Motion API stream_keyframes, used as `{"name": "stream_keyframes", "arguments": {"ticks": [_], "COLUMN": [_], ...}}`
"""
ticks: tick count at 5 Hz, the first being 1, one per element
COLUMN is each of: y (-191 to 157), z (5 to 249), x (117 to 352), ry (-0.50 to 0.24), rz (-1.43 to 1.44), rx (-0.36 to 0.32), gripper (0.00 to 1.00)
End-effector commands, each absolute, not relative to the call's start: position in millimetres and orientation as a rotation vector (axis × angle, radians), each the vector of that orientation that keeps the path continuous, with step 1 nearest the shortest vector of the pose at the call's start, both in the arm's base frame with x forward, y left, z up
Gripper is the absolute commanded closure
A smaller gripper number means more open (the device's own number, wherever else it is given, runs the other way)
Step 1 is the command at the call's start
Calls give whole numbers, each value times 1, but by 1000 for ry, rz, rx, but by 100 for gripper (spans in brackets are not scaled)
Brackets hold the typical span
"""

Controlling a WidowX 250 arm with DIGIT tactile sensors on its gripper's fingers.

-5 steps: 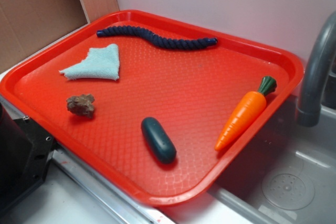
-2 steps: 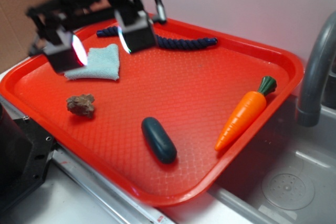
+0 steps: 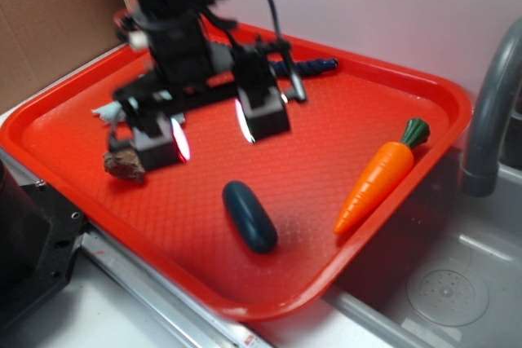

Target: Grab the plastic pickle.

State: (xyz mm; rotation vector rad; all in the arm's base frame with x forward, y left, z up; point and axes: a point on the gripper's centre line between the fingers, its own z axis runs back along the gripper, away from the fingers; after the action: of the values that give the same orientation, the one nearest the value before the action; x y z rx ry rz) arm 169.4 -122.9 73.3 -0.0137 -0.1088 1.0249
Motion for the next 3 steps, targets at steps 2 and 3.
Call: {"name": "stream_keyframes", "arguments": {"ticks": [2,3], "y": [-138,-132], "z": [26,21], "x": [176,179], "ry": [-116,-121], "rz": [1008,1028], "rx": [61,58], "gripper": [0,100]}}
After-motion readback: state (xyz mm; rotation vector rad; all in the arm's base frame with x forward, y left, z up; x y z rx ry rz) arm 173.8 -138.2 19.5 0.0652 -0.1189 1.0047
